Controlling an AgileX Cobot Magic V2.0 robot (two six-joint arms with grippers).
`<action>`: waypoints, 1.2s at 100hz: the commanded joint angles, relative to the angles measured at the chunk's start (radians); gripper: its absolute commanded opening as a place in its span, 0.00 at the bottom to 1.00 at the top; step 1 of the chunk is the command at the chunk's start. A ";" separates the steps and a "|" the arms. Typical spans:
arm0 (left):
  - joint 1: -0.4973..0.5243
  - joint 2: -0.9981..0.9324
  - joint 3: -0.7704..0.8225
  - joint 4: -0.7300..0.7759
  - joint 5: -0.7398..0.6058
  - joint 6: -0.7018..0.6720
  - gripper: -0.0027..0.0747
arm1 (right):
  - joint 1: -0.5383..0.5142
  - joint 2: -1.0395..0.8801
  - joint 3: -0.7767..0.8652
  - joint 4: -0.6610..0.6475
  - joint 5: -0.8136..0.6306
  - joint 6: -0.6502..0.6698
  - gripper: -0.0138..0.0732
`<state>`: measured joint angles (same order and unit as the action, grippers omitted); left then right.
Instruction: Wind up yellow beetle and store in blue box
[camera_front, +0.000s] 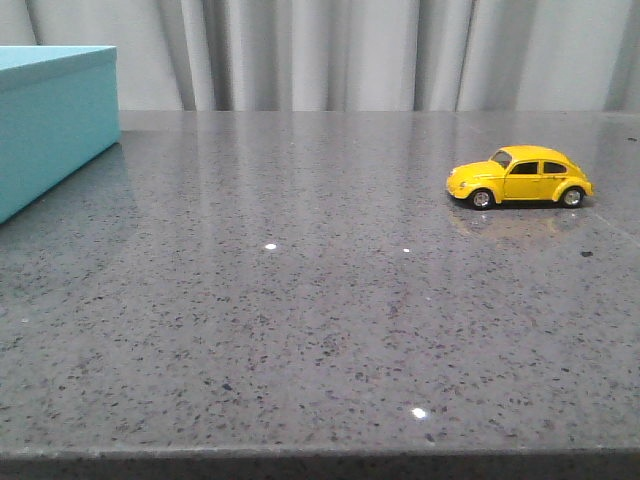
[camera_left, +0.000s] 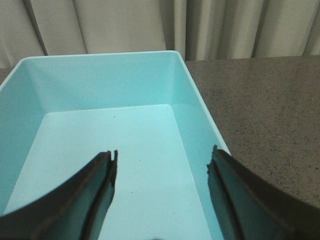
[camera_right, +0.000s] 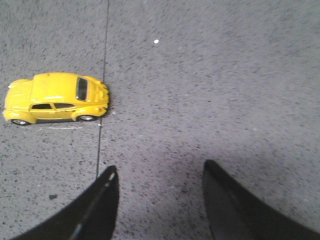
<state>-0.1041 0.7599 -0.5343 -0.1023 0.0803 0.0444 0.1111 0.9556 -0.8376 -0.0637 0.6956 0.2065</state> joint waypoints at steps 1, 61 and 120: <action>-0.009 -0.003 -0.036 -0.010 -0.071 -0.007 0.54 | 0.019 0.074 -0.114 0.012 0.019 -0.005 0.71; -0.009 -0.003 -0.036 -0.010 -0.071 -0.007 0.54 | 0.191 0.578 -0.639 0.057 0.310 0.119 0.73; -0.009 -0.003 -0.036 -0.010 -0.065 -0.007 0.54 | 0.200 0.764 -0.697 0.055 0.339 0.187 0.73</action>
<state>-0.1041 0.7599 -0.5343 -0.1023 0.0820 0.0444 0.3104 1.7521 -1.5021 0.0000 1.0519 0.3911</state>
